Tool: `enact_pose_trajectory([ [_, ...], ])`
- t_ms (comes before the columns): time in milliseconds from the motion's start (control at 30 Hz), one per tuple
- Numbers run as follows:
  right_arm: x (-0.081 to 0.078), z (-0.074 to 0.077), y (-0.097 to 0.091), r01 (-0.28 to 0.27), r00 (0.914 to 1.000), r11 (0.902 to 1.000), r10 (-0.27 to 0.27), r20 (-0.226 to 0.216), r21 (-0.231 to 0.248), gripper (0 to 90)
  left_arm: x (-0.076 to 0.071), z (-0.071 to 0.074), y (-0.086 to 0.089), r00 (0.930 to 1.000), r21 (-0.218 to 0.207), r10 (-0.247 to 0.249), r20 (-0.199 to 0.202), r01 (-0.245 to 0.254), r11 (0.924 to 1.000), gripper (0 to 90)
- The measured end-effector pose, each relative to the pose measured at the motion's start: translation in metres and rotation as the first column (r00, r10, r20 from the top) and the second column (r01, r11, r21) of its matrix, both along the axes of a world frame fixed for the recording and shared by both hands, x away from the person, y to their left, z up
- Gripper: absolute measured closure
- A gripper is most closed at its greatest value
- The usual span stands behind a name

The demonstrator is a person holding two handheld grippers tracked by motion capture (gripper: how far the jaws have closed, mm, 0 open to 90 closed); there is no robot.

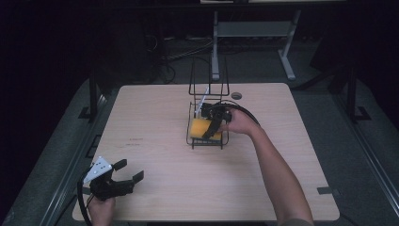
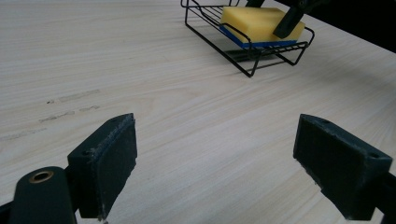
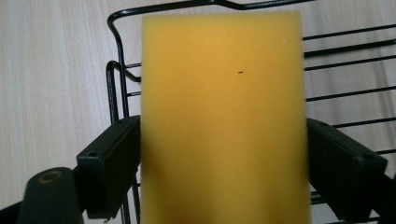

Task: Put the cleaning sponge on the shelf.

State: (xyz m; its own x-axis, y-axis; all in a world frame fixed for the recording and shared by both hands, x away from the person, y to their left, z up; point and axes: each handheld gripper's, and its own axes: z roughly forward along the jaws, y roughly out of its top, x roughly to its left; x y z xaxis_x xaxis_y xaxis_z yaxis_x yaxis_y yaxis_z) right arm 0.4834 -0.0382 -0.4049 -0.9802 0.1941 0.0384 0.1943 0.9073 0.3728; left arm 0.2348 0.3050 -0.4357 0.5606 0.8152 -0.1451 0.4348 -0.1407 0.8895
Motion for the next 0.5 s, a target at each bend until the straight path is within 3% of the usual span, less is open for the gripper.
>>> enact_pose_trajectory([
  [500,-0.007,0.014,-0.003,0.0,0.9993,0.9998,-0.001,0.037,0.017,15.8,0.0,0.0,0.001,1.0,0.002,0.0,-0.002,0.0,1.0,12.8],
])
